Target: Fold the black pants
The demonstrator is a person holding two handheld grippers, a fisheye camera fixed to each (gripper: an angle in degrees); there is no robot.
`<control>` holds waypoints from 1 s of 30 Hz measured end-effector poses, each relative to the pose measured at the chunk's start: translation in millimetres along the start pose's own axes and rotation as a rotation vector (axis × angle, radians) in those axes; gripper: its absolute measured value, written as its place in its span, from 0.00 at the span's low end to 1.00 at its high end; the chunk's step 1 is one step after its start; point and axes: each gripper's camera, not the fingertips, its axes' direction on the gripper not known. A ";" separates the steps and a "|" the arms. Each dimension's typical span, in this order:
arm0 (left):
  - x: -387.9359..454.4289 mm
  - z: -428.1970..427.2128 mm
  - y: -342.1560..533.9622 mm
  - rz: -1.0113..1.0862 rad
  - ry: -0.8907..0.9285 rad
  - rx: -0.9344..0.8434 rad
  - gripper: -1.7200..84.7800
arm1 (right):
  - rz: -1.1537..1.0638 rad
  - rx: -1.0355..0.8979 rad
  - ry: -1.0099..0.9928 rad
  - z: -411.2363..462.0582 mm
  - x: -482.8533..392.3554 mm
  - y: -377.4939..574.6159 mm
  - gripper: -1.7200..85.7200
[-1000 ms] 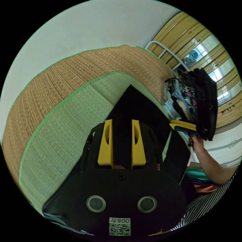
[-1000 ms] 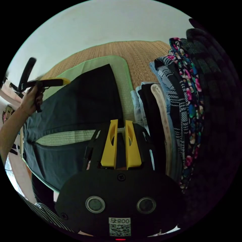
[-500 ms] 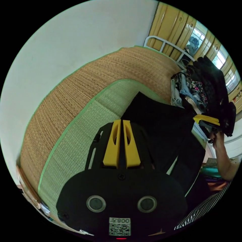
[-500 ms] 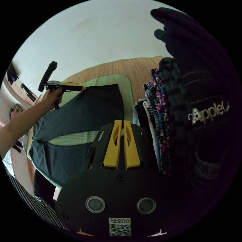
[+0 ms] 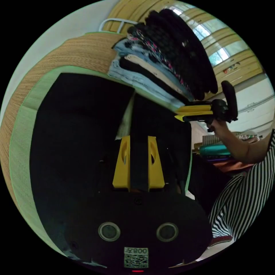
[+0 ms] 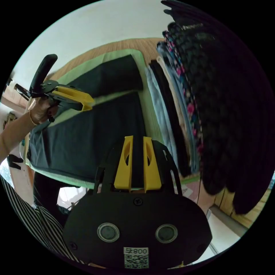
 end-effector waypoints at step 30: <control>27.3 -162.6 194.6 -0.371 -0.070 0.069 0.04 | -0.271 0.050 -0.176 109.1 -113.1 23.0 0.02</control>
